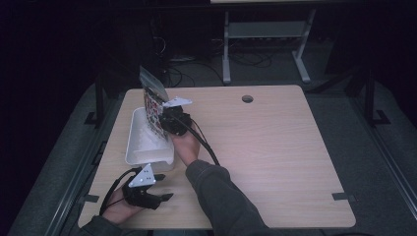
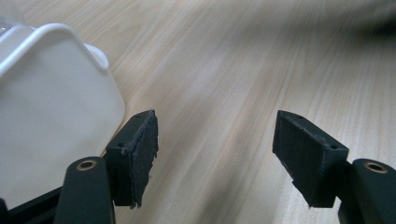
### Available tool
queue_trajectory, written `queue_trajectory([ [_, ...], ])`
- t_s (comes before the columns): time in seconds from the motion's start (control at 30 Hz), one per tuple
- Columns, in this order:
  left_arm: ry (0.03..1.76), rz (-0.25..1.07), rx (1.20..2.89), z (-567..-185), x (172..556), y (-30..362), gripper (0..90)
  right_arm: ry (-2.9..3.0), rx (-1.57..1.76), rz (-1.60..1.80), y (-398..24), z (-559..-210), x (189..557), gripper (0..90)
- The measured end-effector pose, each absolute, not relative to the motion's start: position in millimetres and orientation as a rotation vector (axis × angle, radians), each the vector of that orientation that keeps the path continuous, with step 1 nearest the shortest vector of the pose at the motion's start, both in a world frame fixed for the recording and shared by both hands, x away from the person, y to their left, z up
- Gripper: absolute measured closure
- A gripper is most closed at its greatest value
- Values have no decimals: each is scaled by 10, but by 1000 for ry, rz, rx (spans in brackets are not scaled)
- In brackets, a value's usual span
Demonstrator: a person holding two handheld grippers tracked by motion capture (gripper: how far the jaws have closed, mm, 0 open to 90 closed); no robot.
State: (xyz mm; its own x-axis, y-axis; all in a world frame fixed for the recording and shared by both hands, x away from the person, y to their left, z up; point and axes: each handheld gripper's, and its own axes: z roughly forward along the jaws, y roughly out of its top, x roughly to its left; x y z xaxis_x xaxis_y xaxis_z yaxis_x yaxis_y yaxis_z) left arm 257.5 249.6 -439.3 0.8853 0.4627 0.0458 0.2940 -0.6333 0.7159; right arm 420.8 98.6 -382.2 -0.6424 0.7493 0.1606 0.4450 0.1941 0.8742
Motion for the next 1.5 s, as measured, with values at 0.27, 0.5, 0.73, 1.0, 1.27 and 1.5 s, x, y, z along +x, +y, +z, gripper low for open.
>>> queue_trajectory([
  [0.27, 538, 292, 2298, -4391, 2571, 2497, 305, 2110, 1127, 1355, 1162, -3824, 4058, 749],
  [0.5, 540, 292, 2297, -4388, 2571, 2504, 305, 2039, 1277, 1390, 1202, -3857, 4097, 749],
  [0.73, 540, 288, 2297, -4393, 2574, 2505, 305, 2051, 1273, 1393, 1215, -3849, 4106, 744],
  [1.0, 538, 287, 2295, -4396, 2578, 2501, 305, 2117, 1204, 1419, 1099, -3786, 4147, 534],
  [1.27, 534, 288, 2298, -4400, 2580, 2490, 305, 2165, 1170, 1473, 940, -3741, 4151, 401],
  [1.5, 527, 287, 2301, -4400, 2582, 2484, 304, 2183, 1151, 1520, 803, -3696, 4103, 364],
])
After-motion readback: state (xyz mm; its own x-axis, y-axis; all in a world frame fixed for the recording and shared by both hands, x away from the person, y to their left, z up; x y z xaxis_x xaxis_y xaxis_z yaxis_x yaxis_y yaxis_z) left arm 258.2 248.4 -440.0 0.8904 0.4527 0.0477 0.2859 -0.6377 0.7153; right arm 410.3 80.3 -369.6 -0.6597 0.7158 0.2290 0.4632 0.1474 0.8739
